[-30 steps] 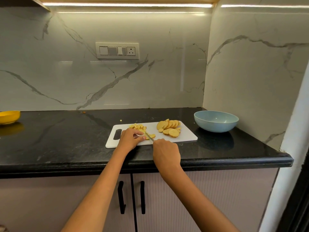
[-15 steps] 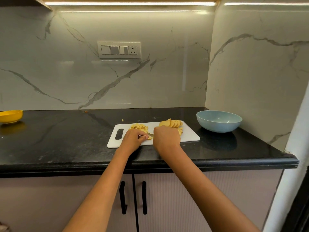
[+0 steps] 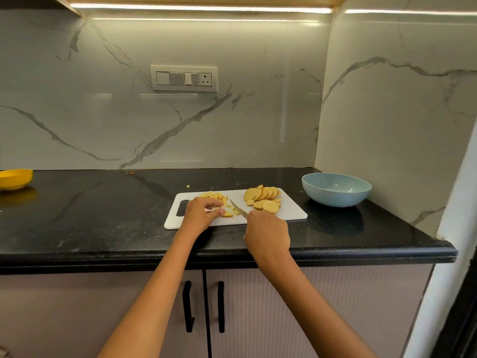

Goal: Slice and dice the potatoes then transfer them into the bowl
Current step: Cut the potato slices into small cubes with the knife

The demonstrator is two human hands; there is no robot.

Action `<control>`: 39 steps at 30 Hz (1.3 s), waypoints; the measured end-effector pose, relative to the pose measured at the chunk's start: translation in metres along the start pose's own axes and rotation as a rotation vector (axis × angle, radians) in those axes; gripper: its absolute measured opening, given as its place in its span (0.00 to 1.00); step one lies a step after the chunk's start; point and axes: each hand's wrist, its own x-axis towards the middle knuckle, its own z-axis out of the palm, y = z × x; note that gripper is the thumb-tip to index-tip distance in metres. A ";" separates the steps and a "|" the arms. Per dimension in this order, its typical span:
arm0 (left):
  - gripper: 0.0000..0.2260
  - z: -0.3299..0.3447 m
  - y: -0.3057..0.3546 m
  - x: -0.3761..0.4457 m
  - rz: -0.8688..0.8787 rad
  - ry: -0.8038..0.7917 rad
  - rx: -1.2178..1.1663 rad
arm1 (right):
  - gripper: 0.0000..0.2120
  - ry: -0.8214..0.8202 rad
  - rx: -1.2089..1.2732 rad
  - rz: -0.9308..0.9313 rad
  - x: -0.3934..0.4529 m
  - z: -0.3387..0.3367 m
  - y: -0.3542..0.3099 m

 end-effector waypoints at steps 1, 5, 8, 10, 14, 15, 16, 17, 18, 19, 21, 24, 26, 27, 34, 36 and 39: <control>0.10 0.000 0.000 0.000 0.000 -0.005 0.003 | 0.10 0.007 0.007 0.001 -0.001 -0.001 0.001; 0.10 0.001 0.002 -0.002 0.012 -0.074 0.054 | 0.12 0.009 0.047 0.018 -0.001 -0.003 0.004; 0.11 0.003 0.001 -0.001 0.004 -0.110 0.095 | 0.12 -0.001 0.063 0.028 0.000 -0.002 0.004; 0.11 0.003 0.002 -0.001 0.008 -0.127 0.094 | 0.12 0.000 0.073 0.034 0.000 -0.001 0.004; 0.11 0.003 0.004 -0.001 -0.005 -0.109 0.074 | 0.11 -0.007 0.102 0.035 0.000 0.000 0.002; 0.11 0.003 0.004 0.000 -0.013 -0.092 0.073 | 0.11 -0.011 0.109 0.034 0.000 -0.001 0.002; 0.11 0.003 0.003 0.001 -0.019 -0.075 0.076 | 0.11 -0.013 0.114 0.034 0.000 -0.001 0.003; 0.12 0.003 0.002 0.001 -0.023 -0.063 0.083 | 0.11 -0.013 0.117 0.033 -0.001 -0.001 0.003; 0.12 0.003 0.002 0.002 -0.028 -0.057 0.096 | 0.11 -0.013 0.120 0.034 -0.002 -0.002 0.004; 0.11 0.004 0.002 0.002 -0.033 -0.055 0.112 | 0.11 -0.015 0.124 0.035 -0.002 -0.002 0.005; 0.11 0.005 0.002 0.002 -0.037 -0.059 0.144 | 0.11 -0.018 0.129 0.042 -0.003 -0.002 0.005; 0.11 0.007 0.003 0.003 -0.042 -0.064 0.169 | 0.11 -0.025 0.133 0.053 -0.003 -0.002 0.006; 0.11 0.007 0.004 0.003 -0.039 -0.061 0.169 | 0.11 -0.033 0.136 0.052 -0.003 -0.002 0.005; 0.11 0.006 0.004 0.003 -0.036 -0.057 0.161 | 0.12 -0.037 0.136 0.049 -0.003 -0.001 0.004; 0.11 -0.002 0.005 -0.004 -0.064 0.005 -0.032 | 0.13 -0.053 0.124 0.007 -0.005 -0.003 -0.001; 0.12 -0.002 0.006 -0.004 -0.088 -0.028 -0.016 | 0.13 -0.053 0.112 -0.002 -0.006 -0.003 -0.002; 0.10 -0.001 0.005 -0.003 -0.092 -0.043 -0.006 | 0.14 -0.066 0.099 -0.015 -0.005 -0.001 -0.004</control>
